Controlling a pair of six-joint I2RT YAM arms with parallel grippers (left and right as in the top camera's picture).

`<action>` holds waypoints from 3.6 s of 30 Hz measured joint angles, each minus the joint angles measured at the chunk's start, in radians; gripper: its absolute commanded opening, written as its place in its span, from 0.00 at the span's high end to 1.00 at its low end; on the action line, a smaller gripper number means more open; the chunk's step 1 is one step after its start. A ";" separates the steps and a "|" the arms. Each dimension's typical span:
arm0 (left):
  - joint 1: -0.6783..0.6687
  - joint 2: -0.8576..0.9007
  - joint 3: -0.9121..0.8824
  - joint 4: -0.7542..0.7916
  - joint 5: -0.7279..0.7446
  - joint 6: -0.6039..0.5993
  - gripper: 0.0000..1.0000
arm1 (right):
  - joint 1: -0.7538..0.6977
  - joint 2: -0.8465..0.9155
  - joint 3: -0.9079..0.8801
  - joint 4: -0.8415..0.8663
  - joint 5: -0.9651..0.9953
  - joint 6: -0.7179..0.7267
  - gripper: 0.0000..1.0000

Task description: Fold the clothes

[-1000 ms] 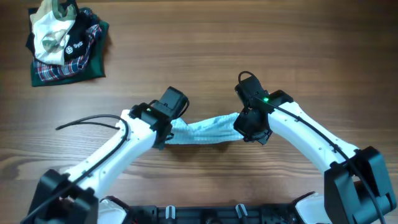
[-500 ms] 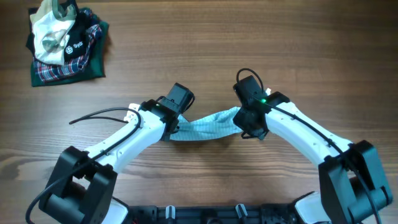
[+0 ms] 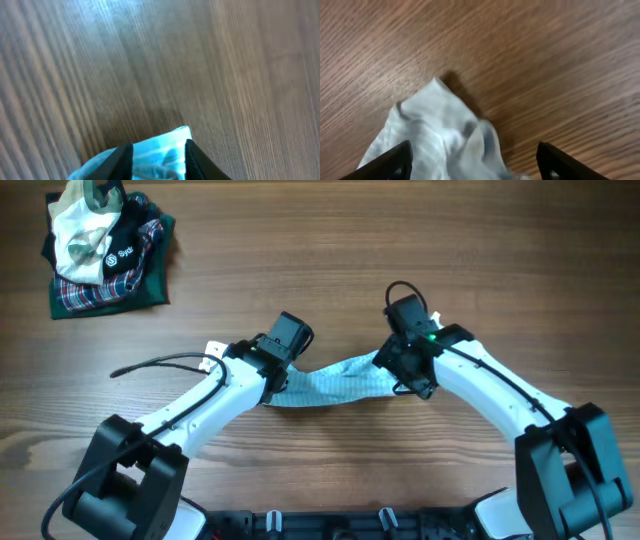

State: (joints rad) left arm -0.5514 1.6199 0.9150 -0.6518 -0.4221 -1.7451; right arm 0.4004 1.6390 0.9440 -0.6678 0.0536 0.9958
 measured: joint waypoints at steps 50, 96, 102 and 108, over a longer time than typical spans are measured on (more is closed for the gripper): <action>0.001 -0.242 -0.220 0.153 0.225 0.310 0.96 | -0.002 -0.082 -0.050 -0.185 -0.319 -0.299 0.96; 0.001 -0.072 -0.220 0.287 0.211 0.303 0.96 | -0.002 -0.084 -0.215 0.079 -0.229 -0.250 0.96; 0.001 -0.072 -0.220 0.286 0.211 0.303 0.96 | -0.002 -0.115 -0.151 -0.006 -0.229 -0.176 0.96; 0.001 -0.072 -0.220 0.285 0.211 0.303 0.96 | -0.002 -0.136 -0.085 -0.024 -0.216 -0.026 0.96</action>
State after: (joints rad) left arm -0.5503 1.5475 0.6945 -0.3664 -0.2111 -1.4425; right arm 0.3981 1.5028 0.8593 -0.6914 -0.1623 0.9703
